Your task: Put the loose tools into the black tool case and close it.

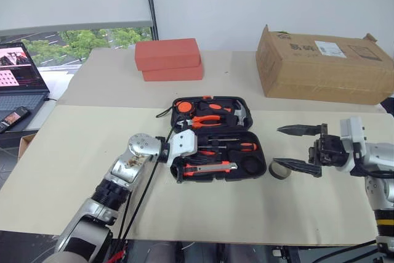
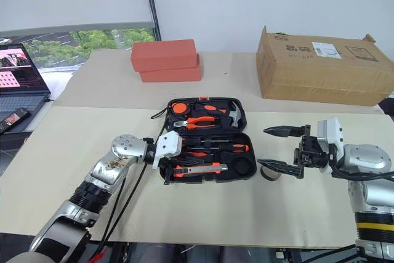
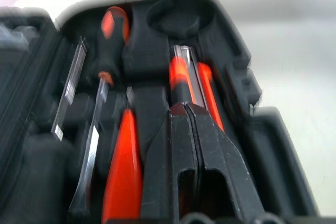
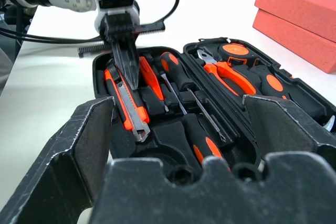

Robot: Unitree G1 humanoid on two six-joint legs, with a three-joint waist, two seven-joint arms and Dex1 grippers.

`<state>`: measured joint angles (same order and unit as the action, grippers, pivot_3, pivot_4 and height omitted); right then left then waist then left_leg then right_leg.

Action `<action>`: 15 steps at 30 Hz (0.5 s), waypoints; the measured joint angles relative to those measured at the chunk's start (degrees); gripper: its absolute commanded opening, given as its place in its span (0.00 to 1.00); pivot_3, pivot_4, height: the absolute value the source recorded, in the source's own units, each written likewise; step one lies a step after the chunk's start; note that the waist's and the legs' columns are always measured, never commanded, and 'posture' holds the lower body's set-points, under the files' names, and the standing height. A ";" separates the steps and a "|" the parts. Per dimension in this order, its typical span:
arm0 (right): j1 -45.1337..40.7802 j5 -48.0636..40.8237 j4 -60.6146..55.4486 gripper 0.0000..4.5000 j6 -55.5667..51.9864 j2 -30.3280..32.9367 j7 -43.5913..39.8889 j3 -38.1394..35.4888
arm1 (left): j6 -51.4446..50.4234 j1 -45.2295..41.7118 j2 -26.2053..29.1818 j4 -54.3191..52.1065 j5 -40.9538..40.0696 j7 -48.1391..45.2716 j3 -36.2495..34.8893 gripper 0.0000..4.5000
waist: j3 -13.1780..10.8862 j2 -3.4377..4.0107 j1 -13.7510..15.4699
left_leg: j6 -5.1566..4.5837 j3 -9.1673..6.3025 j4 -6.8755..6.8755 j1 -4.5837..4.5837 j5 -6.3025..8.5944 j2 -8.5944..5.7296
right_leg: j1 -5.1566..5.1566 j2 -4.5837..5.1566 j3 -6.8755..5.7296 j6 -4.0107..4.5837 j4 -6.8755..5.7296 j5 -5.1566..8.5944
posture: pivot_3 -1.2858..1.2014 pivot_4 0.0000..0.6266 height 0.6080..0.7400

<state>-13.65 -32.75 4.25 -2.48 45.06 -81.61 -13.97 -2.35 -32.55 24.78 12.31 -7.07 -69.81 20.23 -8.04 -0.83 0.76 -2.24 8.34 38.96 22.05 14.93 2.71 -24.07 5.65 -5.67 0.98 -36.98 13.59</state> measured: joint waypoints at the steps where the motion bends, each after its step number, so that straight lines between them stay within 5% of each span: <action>1: 0.00 0.00 0.00 1.00 0.00 -0.04 0.00 0.00 | 0.42 -0.31 0.02 0.30 0.24 -0.29 0.10 0.01 | 0.00 0.00 -0.02 | -0.01 0.00 0.00 0.00 0.01 0.00 | 0.00 0.00 0.00 0.00 0.00 0.00 | 0.52 0.24 0.79; 15: 0.57 0.00 0.00 1.00 0.00 -0.06 0.38 -0.07 | 12.15 -3.01 -1.95 10.72 4.48 -1.56 3.12 0.01 | 0.23 0.20 0.13 | -0.52 -0.10 0.01 -0.74 0.32 0.00 | 0.83 0.20 -0.11 -0.03 0.08 0.01 | 0.52 0.24 0.79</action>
<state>-13.08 -32.75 4.25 -2.48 45.00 -81.23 -14.04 9.80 -35.56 22.82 23.03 -2.58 -71.37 23.36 -7.80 -0.63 0.89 -2.76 8.25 38.97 21.31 15.25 2.71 -23.24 5.85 -5.78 0.95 -36.90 13.61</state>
